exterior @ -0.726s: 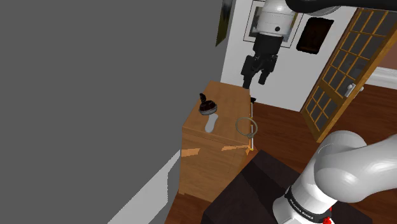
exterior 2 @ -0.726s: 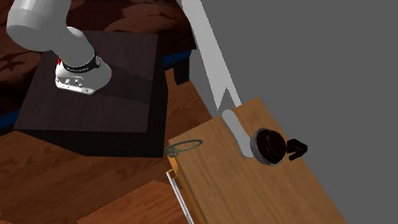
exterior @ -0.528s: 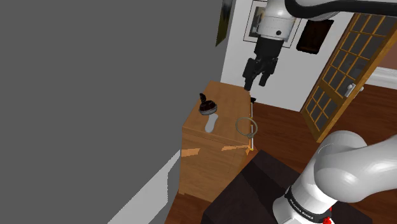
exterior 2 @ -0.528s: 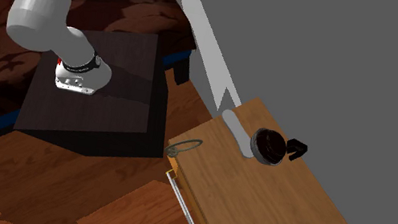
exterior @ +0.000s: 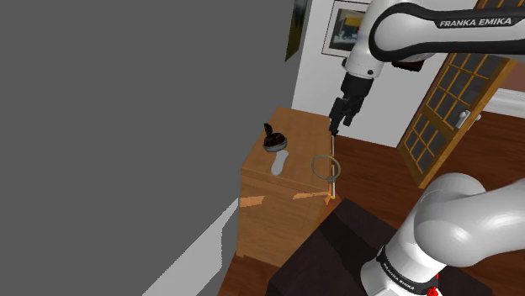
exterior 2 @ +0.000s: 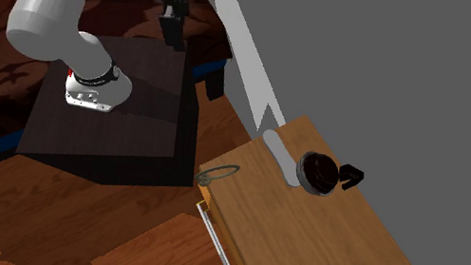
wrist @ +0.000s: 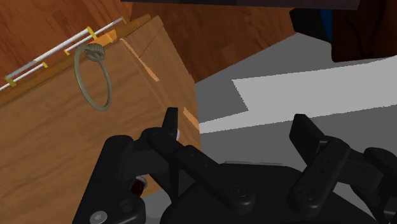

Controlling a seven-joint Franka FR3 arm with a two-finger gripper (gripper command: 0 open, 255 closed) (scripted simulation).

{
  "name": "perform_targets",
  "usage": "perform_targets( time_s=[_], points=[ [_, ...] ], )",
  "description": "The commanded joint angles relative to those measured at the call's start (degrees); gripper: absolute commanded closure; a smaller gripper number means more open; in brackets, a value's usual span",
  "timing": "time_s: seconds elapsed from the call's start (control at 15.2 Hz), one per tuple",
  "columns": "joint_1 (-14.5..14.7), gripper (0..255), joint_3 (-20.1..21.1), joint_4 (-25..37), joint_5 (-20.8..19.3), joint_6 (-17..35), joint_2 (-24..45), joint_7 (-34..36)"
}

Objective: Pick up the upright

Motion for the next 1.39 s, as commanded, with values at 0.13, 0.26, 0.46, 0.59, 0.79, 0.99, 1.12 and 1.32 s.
perform_targets(
  time_s=[0.13,0.26,0.46,0.59,0.79,0.99,1.12,1.32],
  points=[
    [-0.9,0,-5.9,-2.9,-2.7,6.1,2.3,-7.3],
    [-1.1,0,-8.9,-3.7,-3.7,9.4,4.5,-11.0],
    [-0.9,0,-13.6,-4.0,-4.6,14.3,8.6,-16.6],
    [-0.5,0,-16.8,-3.7,-4.6,17.6,11.9,-20.5],
    [1.0,0,-21.9,-2.5,-3.5,22.5,17.7,-27.0],
    [3.3,0,-27.3,-0.5,-0.3,27.0,24.5,-34.5],
    [5.3,0,-30.9,1.3,3.5,29.7,29.8,-40.5],
    [8.3,0,-35.8,5.0,12.7,32.4,39.2,-51.5]
  ],
)
